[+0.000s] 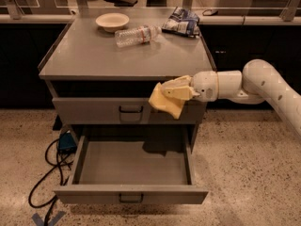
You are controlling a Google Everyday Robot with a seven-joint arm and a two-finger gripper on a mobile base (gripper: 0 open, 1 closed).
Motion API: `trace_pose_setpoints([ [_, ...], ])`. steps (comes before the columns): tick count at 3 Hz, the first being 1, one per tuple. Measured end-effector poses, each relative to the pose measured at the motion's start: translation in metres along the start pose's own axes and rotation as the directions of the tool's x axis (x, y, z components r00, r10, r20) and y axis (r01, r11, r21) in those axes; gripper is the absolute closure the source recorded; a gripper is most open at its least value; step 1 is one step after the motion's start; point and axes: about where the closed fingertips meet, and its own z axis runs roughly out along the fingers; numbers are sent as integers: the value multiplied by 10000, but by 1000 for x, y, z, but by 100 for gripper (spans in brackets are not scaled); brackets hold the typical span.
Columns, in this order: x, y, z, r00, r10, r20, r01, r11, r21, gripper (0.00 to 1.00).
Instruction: Place sponge into middle drawer
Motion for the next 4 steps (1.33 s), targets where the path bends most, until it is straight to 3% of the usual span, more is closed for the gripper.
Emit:
trace_pose_setpoints([
  [1, 27, 12, 21, 9953, 306, -917, -343, 9987, -386, 100],
  [2, 67, 37, 34, 9785, 500, -2000, -553, 9983, -208, 100],
  [3, 101, 61, 38, 9435, 52, -3313, 137, 9984, 547, 100],
  [4, 130, 80, 51, 9295, 177, -3685, -41, 9993, 377, 100],
])
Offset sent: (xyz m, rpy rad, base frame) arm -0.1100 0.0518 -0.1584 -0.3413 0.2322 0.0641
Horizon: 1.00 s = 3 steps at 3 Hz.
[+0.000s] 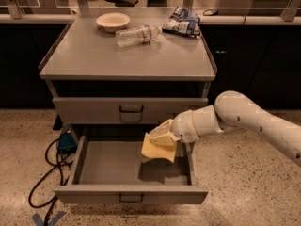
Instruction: Place sponge into middle drawer
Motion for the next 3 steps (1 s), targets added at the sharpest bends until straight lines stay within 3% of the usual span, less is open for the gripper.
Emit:
trace_pose_setpoints([
  [1, 7, -4, 5, 9992, 57, -406, -46, 9996, 276, 100],
  [2, 42, -19, 19, 9895, 25, -1448, 156, 9921, 1241, 100],
  [3, 82, -39, 33, 9584, -1, -2853, 700, 9695, 2350, 100],
])
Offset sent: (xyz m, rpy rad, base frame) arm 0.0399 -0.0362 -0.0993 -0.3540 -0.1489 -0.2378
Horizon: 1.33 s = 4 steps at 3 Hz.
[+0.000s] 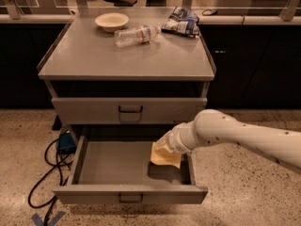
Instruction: Place sponge into middle drawer
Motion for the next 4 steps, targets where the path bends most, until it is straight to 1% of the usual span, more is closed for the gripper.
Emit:
trace_pose_setpoints([
  [1, 5, -13, 18, 9994, -92, -335, 108, 9987, 492, 100],
  [2, 6, -12, 20, 9994, -97, -322, 111, 9990, 440, 100],
  [3, 15, -25, 46, 9993, -347, 152, 342, 9989, 307, 100],
  [4, 25, -46, 95, 9954, -711, 642, 690, 9970, 342, 100],
])
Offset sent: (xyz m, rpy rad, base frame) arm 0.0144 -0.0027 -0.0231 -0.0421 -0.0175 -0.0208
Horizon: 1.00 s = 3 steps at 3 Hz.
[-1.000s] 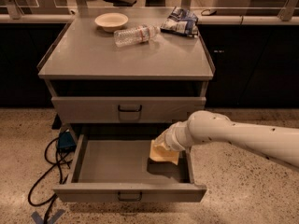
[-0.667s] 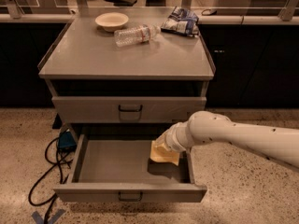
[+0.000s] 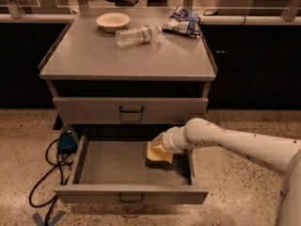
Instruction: Place sponge into middle drawer
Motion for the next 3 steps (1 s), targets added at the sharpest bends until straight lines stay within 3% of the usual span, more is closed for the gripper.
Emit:
trace_pose_setpoints([
  [1, 8, -12, 35, 9998, -200, 48, 199, 9998, 80, 100],
  [3, 37, -13, 64, 9974, -340, -632, 345, 9994, 62, 100],
])
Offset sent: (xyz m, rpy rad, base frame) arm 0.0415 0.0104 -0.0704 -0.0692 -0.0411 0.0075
